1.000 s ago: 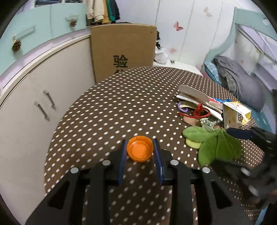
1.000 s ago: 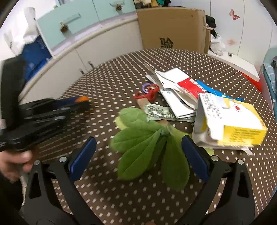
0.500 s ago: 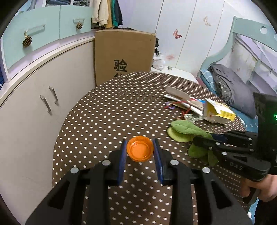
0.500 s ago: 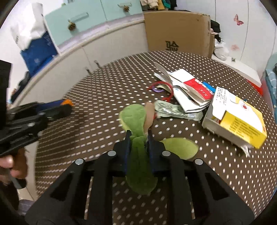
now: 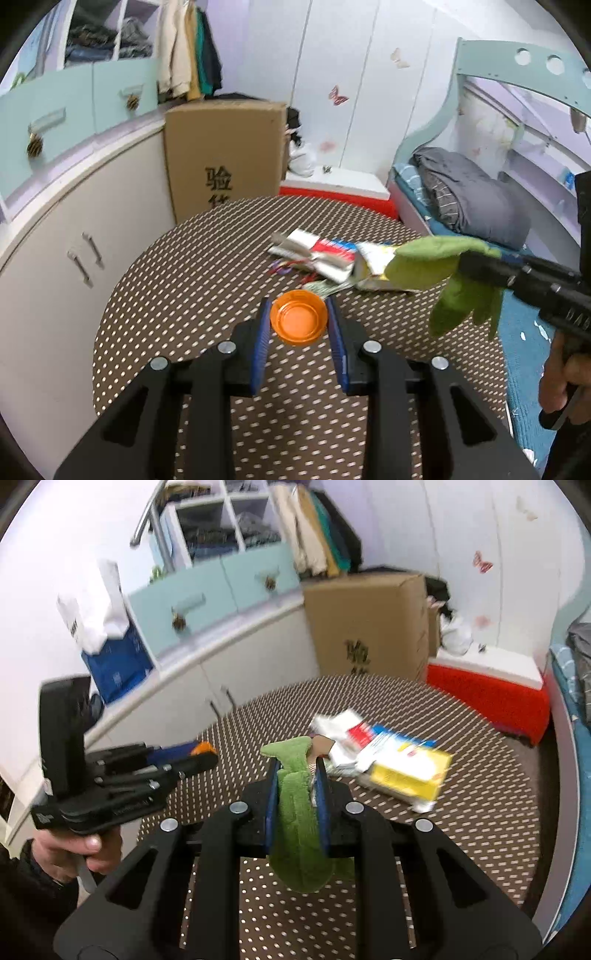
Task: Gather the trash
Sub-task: 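Carry the orange lid and green leaves to the wastebasket with both grippers, then open both grippers over the wastebasket to drop the lid and leaves, then move both open tools back over the table toward the remaining trash, then grasp the yellow-white medicine box with the right gripper while the left gripper grasps the snack bar wrapper, then carry the medicine box and snack bar wrapper to the wastebasket with both grippers, then open both grippers over the wastebasket to drop the box and wrapper, then move both open tools back over the table toward the blue bag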
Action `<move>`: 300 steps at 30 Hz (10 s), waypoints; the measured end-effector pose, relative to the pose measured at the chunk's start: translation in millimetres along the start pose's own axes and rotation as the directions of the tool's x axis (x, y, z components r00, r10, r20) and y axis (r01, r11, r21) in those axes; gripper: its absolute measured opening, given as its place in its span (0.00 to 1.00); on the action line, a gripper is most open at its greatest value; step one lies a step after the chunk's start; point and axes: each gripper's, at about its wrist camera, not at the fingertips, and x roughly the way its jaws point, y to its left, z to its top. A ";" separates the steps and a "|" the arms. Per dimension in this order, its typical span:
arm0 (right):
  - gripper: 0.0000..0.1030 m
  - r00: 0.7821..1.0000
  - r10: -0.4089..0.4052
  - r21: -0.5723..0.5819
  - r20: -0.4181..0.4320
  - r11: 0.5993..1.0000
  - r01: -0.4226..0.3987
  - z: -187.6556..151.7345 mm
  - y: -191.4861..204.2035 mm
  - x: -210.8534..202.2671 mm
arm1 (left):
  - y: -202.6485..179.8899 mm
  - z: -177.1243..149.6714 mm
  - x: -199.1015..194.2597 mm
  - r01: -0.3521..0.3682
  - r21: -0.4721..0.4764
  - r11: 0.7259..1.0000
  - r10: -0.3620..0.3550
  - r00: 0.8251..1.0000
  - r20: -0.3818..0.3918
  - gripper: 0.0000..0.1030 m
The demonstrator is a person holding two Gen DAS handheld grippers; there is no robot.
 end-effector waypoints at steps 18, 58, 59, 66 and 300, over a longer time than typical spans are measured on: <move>0.17 0.938 -0.228 0.173 0.262 0.967 0.187 -3.2 -101.4 -171.7 | -153.0 47.9 -13.8 0.147 0.206 0.967 -0.168 0.982 0.087 0.28; 0.80 0.912 -0.375 0.776 -0.167 0.520 0.357 -244.1 -356.9 -139.0 | -384.1 -25.7 171.3 0.402 0.397 0.825 -0.257 0.893 -0.370 0.28; 0.80 0.909 -0.384 0.779 -0.161 0.515 0.356 -244.6 -357.3 -143.9 | -387.7 -28.4 175.1 0.407 0.401 0.821 -0.255 0.889 -0.381 0.28; 0.84 0.886 -0.450 0.798 -0.115 0.489 0.352 -241.8 -355.3 -179.0 | -415.1 -42.7 197.8 0.449 0.421 0.788 -0.249 0.858 -0.450 0.33; 0.94 0.872 -0.484 0.631 -0.074 0.654 0.417 -132.0 -264.7 -181.3 | -321.1 21.3 81.8 0.331 0.431 0.840 -0.302 0.944 -0.134 0.91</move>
